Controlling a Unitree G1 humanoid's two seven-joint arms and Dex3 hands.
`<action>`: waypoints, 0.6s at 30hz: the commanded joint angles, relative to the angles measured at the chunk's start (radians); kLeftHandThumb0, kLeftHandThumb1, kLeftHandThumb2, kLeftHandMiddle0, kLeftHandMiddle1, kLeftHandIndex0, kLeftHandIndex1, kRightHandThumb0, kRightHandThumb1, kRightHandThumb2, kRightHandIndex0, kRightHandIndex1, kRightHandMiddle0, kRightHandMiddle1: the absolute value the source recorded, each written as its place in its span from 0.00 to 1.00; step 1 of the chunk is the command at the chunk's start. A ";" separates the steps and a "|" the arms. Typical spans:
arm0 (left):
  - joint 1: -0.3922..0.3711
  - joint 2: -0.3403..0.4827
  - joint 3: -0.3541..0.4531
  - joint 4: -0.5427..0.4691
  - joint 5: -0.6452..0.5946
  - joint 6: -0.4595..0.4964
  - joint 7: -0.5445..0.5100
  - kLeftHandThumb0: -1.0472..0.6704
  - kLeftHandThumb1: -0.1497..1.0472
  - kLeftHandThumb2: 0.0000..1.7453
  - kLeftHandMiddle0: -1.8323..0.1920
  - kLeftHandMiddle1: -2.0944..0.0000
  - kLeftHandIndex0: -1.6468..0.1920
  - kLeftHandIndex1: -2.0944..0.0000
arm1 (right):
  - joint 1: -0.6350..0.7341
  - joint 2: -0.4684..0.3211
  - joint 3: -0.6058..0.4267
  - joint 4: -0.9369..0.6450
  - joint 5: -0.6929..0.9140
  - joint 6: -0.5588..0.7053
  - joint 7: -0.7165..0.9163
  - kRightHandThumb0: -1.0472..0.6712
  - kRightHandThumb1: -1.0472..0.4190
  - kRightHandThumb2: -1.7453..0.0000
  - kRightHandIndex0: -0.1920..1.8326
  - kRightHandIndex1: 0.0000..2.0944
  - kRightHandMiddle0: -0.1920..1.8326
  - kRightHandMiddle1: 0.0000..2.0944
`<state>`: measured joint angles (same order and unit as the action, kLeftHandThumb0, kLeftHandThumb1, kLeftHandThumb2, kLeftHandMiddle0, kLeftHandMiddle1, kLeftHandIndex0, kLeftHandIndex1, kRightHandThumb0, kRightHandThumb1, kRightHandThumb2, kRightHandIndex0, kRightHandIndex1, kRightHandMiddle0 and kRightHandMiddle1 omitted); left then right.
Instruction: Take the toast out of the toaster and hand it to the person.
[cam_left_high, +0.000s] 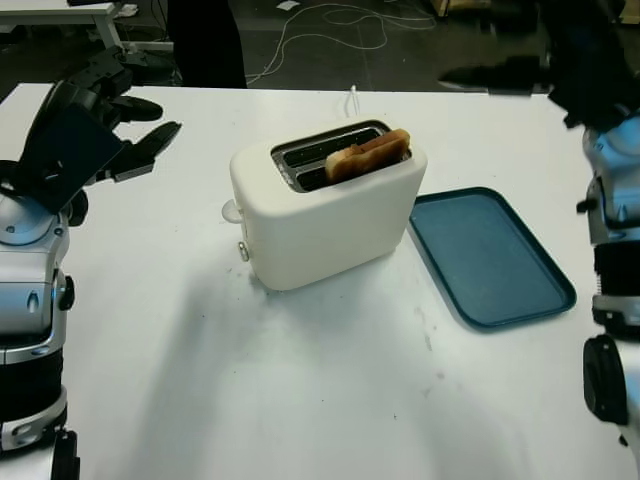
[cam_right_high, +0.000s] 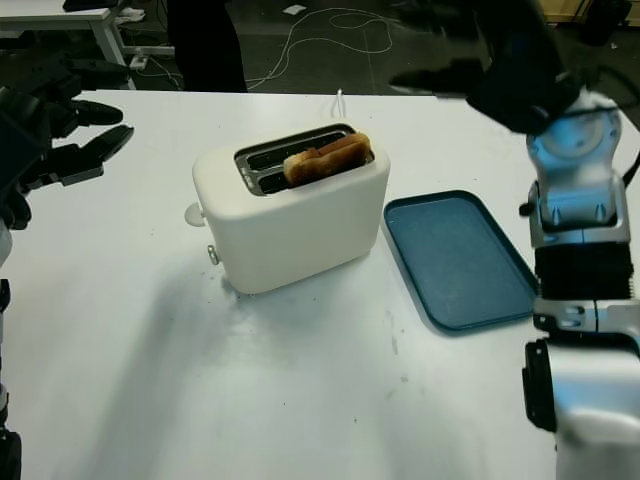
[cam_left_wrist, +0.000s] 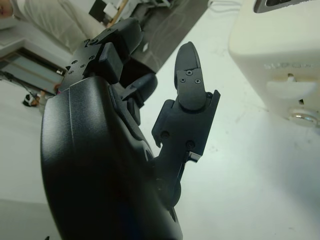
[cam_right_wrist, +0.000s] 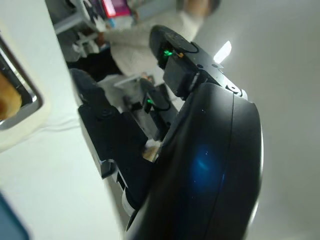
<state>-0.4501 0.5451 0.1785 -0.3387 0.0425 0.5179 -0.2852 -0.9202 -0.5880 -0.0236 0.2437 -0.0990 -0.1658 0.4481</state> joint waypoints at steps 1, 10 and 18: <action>0.010 0.008 0.002 -0.009 0.006 0.007 0.005 0.47 0.80 0.25 0.85 0.51 0.75 0.68 | -0.041 -0.027 0.026 -0.035 -0.017 -0.026 0.038 0.52 0.41 1.00 0.52 0.10 0.52 0.08; 0.012 0.010 0.001 -0.008 0.008 0.003 0.002 0.47 0.82 0.23 0.84 0.52 0.75 0.69 | -0.069 -0.030 0.177 -0.091 -0.134 -0.070 0.158 0.41 0.45 1.00 0.64 0.09 0.62 0.06; 0.016 0.009 0.000 -0.002 0.008 -0.006 0.003 0.45 0.82 0.23 0.83 0.52 0.74 0.69 | -0.048 0.009 0.270 -0.007 -0.208 -0.140 0.165 0.38 0.44 1.00 0.64 0.07 0.61 0.03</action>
<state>-0.4491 0.5456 0.1786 -0.3406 0.0442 0.5251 -0.2850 -0.9754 -0.5817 0.2425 0.2179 -0.2968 -0.2780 0.6217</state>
